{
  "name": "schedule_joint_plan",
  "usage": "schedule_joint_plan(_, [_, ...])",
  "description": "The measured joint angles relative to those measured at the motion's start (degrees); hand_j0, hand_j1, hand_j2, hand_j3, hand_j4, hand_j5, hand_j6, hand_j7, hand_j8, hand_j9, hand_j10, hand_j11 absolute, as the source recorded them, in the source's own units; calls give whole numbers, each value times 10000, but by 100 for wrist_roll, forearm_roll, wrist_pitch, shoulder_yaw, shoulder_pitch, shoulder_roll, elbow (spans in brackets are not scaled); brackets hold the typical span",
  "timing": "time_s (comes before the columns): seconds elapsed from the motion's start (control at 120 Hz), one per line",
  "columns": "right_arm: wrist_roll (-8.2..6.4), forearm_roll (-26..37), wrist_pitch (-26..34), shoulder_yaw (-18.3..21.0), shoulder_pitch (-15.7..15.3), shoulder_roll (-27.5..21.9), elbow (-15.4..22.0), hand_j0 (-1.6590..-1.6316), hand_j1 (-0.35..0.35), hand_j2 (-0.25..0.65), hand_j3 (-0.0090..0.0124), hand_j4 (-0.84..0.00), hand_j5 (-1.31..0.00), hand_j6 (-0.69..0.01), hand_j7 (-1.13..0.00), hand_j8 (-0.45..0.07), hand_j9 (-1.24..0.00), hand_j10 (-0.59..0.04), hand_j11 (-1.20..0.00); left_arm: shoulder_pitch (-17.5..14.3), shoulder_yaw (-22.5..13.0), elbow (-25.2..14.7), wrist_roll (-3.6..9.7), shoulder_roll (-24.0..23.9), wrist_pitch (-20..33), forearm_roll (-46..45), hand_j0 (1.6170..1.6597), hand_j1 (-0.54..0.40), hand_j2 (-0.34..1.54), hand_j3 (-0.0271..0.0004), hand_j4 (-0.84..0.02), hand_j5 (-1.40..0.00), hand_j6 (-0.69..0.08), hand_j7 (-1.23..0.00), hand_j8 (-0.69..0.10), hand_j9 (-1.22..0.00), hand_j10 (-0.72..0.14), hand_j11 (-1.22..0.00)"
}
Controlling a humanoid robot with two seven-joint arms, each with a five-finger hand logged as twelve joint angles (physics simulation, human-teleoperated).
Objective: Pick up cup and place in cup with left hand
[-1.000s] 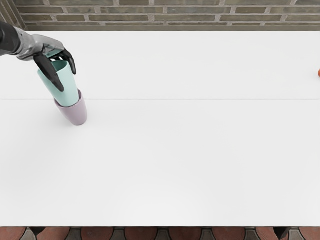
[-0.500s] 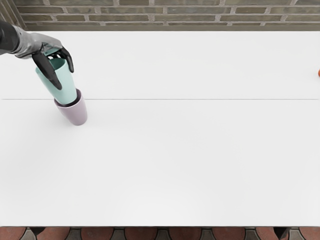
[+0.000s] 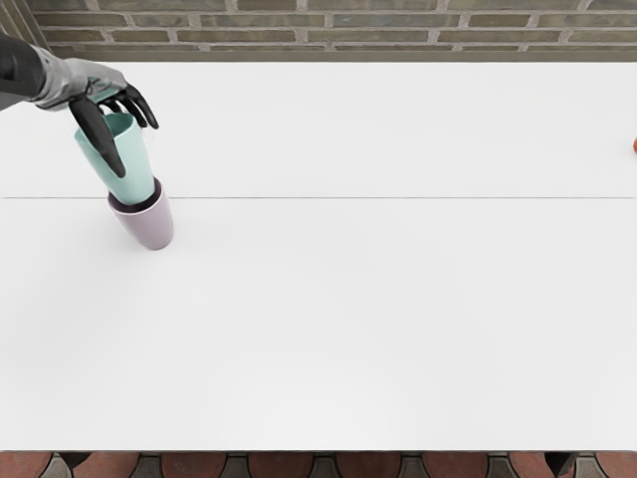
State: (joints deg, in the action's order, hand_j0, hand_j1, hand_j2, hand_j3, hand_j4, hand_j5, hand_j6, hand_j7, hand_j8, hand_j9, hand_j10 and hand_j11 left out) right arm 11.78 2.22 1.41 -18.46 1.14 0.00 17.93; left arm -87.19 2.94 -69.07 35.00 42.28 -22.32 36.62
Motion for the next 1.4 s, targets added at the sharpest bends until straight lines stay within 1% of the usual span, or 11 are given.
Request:
schedule_joint_plan(0.067, [0, -1, 0, 0, 4, 0, 0, -16581, -3115, -65, 0, -306, -404, -303, -405, -305, -404, -307, -404, 0, 2, 19, 0, -19, 99, -8, 16566, 250, 1159, 0, -2888, -4505, -1368, -4375, -714, -4203, -1050, -4163])
schedule_joint_plan(0.15, [0, -2, 0, 0, 7, 0, 0, -16581, -3115, -65, 0, -306, -404, -304, -404, -305, -404, -307, -404, -6, 3, 27, 0, -27, 160, -13, 16571, 1130, 811, 0, -2108, -3227, -1102, -3140, -668, -3025, -887, -2998])
schedule_joint_plan(0.358, [0, -2, 0, 0, 9, 0, 0, -16581, -3116, -65, 0, -306, -403, -304, -404, -306, -404, -307, -404, -22, 5, 31, 0, -23, 203, -20, 16577, 2333, 351, 0, -1048, -1507, -694, -1474, -536, -1431, -605, -1421])
schedule_joint_plan(0.592, [0, 4, 0, 0, 9, 0, 62, -16581, -3115, -65, 0, -307, -404, -304, -405, -306, -404, -308, -404, -26, 9, 11, 0, 39, 201, -53, 16579, 3052, 130, 0, -430, -568, -326, -556, -272, -541, -283, -537])
schedule_joint_plan(0.767, [0, 6, 0, 0, 10, 0, 76, -16581, -3115, -65, 0, -307, -404, -304, -404, -306, -404, -308, -404, -115, 12, -77, 0, 61, 140, -605, 16580, 3309, 58, 0, -208, -245, -171, -238, -146, -231, -141, -228])
schedule_joint_plan(0.975, [0, 3, 0, 1, 11, 0, 104, -16581, -3116, -65, 0, -306, -403, -304, -404, -306, -404, -307, -404, -585, 15, -120, 0, -6, -27, -1786, 16580, 3429, 22, 0, -99, -91, -92, -88, -81, -84, -71, -82])
schedule_joint_plan(1.05, [0, 5, 0, 2, 11, 0, 114, -16581, -3116, -65, 0, -306, -403, -303, -404, -305, -403, -307, -404, -584, 10, -143, 0, 9, -224, -2442, 16580, 3448, 13, 0, -77, -64, -74, -61, -65, -58, -56, -57])
schedule_joint_plan(1.142, [0, 6, 0, 2, 12, 0, 119, -16581, -3116, -65, 0, -306, -403, -304, -404, -306, -403, -307, -404, -572, 7, -453, 0, 252, -444, -3253, 16580, 3464, 7, 0, -57, -42, -57, -40, -50, -37, -42, -36])
schedule_joint_plan(1.242, [0, 6, 0, 4, 11, 0, 162, -16581, -3115, -65, 0, -305, -403, -302, -404, -305, -403, -307, -403, -594, 5, -1038, 0, 820, -536, -4046, 16580, 3473, 0, 0, -44, -26, -46, -25, -41, -23, -33, -22])
schedule_joint_plan(1.308, [0, 6, 0, 5, 10, 0, 181, -16581, -3116, -65, 0, -306, -403, -303, -404, -305, -403, -307, -404, -597, 5, -1392, 0, 1065, -600, -4519, 16581, 3477, -3, 0, -35, -19, -37, -18, -33, -16, -26, -16])
schedule_joint_plan(1.4, [0, 6, 0, 3, 10, 0, 193, -16581, -3115, -66, 0, -305, -404, -303, -405, -305, -404, -307, -404, -475, 1, -1838, 0, 1528, -782, -5129, 16581, 3480, -7, 0, -26, -12, -28, -11, -25, -10, -20, -10])
